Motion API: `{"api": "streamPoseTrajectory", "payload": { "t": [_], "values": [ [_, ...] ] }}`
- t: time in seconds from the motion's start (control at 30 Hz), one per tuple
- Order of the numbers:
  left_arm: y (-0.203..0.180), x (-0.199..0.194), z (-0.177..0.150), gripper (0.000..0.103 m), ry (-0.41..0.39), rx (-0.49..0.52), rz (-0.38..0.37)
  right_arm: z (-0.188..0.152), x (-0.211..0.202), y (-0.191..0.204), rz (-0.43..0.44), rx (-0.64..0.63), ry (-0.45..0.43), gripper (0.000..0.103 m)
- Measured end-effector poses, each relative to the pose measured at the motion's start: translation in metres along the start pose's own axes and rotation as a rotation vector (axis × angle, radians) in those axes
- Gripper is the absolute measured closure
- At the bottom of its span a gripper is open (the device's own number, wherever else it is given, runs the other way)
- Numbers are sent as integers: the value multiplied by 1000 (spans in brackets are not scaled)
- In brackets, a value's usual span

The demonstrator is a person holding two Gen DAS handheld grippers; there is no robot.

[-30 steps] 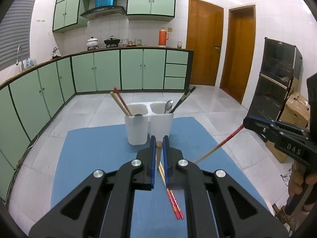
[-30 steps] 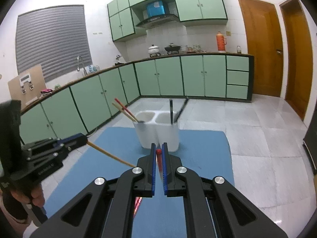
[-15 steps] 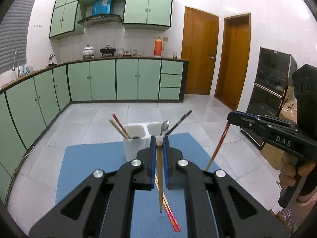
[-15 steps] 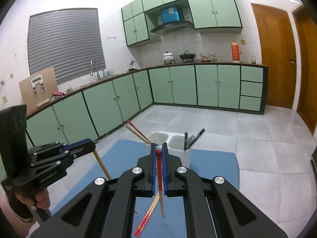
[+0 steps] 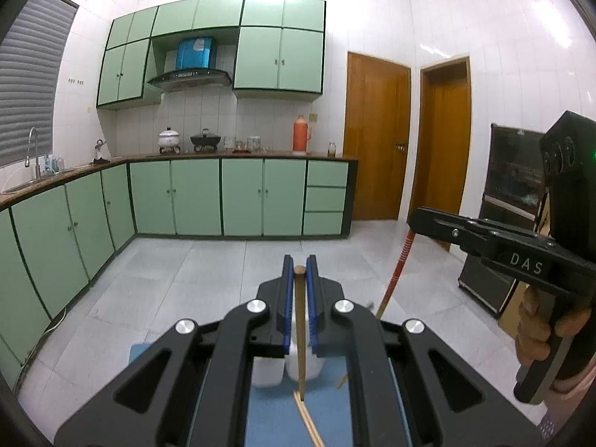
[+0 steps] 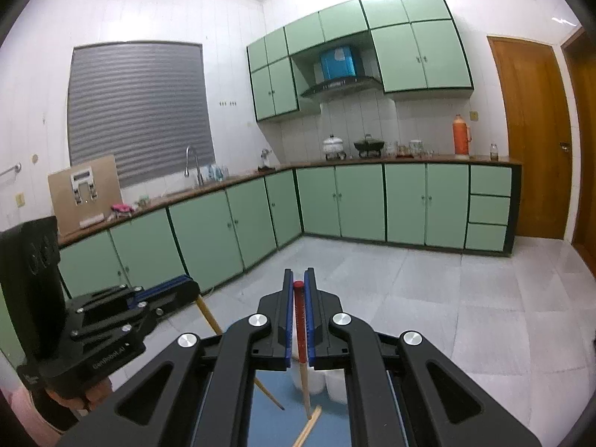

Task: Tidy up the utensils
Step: 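Lift both chopsticks and insert them into the white holder, then open both grippers and move back down toward the last two chopsticks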

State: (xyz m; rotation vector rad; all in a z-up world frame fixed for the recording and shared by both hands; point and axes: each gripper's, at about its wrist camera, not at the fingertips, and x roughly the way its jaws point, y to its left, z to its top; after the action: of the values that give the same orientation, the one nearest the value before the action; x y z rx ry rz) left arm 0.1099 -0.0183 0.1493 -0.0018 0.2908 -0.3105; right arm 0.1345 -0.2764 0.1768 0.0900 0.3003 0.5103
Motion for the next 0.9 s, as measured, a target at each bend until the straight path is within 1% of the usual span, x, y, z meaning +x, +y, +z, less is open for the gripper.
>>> {"api": "streamPoseTrajectory", "payload": {
  "t": [0.13, 0.27, 0.33, 0.4, 0.53, 0.63, 0.73, 0.8, 0.83, 0.87, 0.9],
  "values": [
    [3, 23, 26, 97, -46, 1, 19, 24, 18, -9, -24, -6, -24, 98],
    [2, 51, 37, 97, -63, 21, 48, 34, 41, -23, -65, -8, -29, 98],
    [1, 69, 36, 97, -59, 26, 60, 33, 56, -34, -69, 13, -22, 98],
    [0, 87, 31, 97, -51, 39, 75, 29, 71, -40, -91, 3, -10, 98],
    [3, 120, 16, 97, -18, 72, 104, 11, 102, -53, -103, -2, 24, 98],
    [11, 139, 3, 97, 16, 63, 103, -4, 118, -59, -84, 15, 46, 98],
    [19, 150, -9, 97, 58, 42, 91, -17, 128, -63, -70, 20, 76, 97],
    [24, 153, -17, 93, 82, 32, 85, -26, 131, -65, -68, 22, 100, 96],
    [26, 152, -20, 89, 87, 29, 84, -29, 130, -66, -70, 24, 104, 92],
    [29, 150, -23, 77, 90, 20, 81, -31, 129, -67, -72, 28, 104, 88],
    [32, 145, -26, 68, 87, 7, 81, -34, 124, -69, -75, 36, 99, 86]
  ]
}}
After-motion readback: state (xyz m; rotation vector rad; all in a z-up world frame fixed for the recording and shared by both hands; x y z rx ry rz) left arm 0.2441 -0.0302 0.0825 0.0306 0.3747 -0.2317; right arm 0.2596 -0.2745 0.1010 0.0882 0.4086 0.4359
